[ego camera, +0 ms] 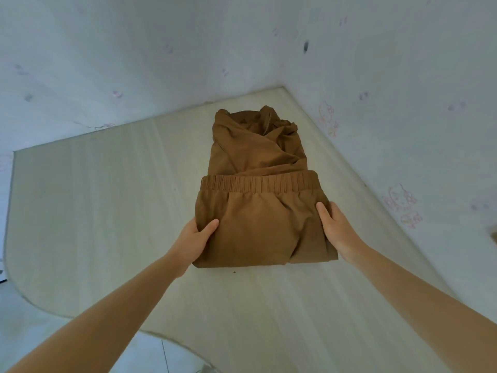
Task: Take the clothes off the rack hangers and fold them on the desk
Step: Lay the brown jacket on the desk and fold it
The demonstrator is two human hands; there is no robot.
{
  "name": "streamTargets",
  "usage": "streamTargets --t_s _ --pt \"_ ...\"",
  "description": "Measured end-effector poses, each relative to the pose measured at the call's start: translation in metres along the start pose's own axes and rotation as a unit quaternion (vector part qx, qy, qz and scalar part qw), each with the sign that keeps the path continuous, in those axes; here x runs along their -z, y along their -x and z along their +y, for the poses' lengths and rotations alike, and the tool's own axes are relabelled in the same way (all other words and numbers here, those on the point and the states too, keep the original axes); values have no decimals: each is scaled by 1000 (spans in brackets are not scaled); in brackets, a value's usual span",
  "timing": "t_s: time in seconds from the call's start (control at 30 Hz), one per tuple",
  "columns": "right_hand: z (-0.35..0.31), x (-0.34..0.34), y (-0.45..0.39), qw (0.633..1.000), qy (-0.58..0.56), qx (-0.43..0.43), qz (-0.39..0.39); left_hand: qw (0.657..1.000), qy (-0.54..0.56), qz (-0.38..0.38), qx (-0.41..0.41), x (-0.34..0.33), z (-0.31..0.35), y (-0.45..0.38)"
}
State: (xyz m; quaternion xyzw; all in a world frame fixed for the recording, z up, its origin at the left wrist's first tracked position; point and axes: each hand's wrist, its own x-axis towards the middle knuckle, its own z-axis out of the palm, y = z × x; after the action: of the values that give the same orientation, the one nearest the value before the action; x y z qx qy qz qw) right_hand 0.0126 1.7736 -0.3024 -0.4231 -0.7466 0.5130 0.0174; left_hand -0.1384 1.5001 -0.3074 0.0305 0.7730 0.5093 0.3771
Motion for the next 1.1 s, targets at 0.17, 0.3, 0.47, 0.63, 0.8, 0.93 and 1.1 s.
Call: streamTargets --t_s 0.17,0.3,0.47,0.63,0.8,0.93,1.1 --pt "10 0 -9 992 117 42 29 998 -28 48 -36 -13 -1 -12" --pt "22 -10 -16 980 193 29 42 994 -75 76 -10 -19 -14 -23" --pt "20 12 -21 966 256 10 22 974 -201 100 -20 6 -16 -25" --pt "23 61 -23 930 320 177 45 846 -428 164 -273 50 -22 -23" --pt "20 55 -42 732 602 317 -34 603 -657 53 -450 65 -21 -49" --pt "6 40 -56 691 646 319 -64 580 -700 -2 -416 52 -7 -67" --pt "5 37 -76 688 650 313 -79 607 -691 -29 -391 47 6 -92"
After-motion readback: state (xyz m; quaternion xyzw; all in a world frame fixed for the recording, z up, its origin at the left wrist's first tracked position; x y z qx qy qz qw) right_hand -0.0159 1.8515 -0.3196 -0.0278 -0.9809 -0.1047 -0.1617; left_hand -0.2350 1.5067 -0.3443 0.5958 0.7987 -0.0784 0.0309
